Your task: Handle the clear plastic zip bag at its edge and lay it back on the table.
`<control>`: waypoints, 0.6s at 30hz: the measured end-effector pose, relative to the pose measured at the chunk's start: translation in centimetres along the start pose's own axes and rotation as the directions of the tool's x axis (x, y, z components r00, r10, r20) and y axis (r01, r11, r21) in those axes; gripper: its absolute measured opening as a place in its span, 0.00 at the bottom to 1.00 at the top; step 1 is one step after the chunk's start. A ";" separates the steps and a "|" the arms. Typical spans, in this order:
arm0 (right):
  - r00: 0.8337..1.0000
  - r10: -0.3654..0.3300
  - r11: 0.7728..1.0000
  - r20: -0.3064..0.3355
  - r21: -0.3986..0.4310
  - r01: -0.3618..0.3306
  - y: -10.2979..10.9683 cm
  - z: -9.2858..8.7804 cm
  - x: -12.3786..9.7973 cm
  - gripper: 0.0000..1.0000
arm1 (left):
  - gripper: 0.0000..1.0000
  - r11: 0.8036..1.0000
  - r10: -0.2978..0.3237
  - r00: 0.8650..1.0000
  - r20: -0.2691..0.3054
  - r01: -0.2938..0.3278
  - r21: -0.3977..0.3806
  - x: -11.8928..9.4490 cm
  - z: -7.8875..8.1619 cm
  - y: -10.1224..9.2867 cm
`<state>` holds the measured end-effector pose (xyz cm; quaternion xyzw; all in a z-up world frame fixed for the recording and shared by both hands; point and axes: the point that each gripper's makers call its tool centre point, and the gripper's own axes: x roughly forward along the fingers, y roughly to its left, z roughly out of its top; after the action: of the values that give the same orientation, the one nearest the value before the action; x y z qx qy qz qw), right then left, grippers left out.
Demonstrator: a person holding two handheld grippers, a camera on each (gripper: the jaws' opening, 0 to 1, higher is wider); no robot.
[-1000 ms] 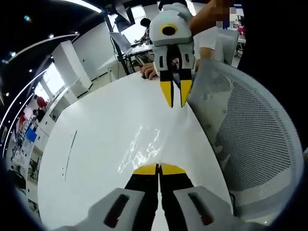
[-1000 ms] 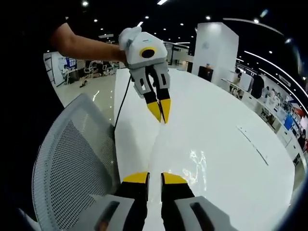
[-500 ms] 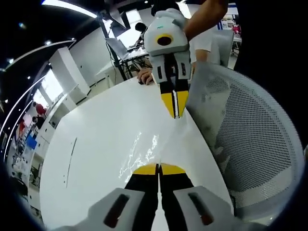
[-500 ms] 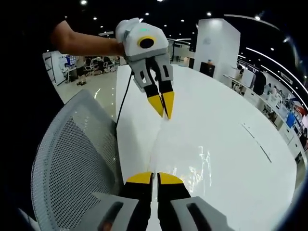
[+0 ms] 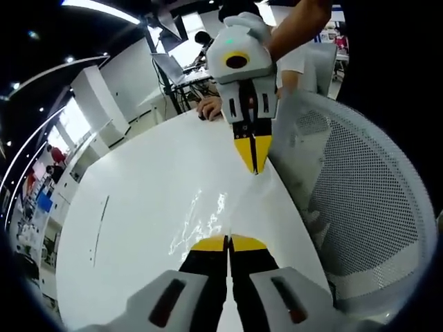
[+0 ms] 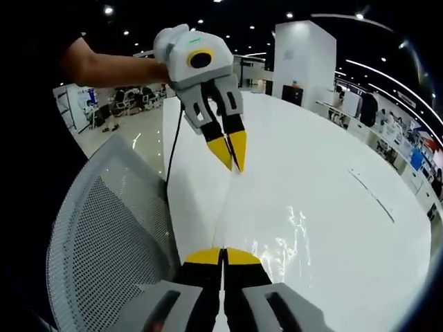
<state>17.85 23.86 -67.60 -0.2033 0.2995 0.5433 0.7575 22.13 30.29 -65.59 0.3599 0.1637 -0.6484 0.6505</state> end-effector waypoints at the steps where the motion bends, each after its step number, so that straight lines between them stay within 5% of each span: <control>1: 1.000 -0.001 1.000 0.001 0.006 0.001 -0.1 0.1 0.0 0.00 | 0.00 1.000 0.001 1.000 -0.002 -0.001 0.000 0.0 -0.1 0.0; 18: 1.000 0.019 0.999 -0.008 -0.047 -0.020 0.1 1.0 0.2 0.00 | 0.03 0.998 0.045 0.999 0.007 -0.046 0.040 -2.0 1.6 0.0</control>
<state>18.07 24.70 -67.02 -0.2202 0.2917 0.5567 0.7460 21.55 30.61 -63.15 0.3747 0.1403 -0.6377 0.6582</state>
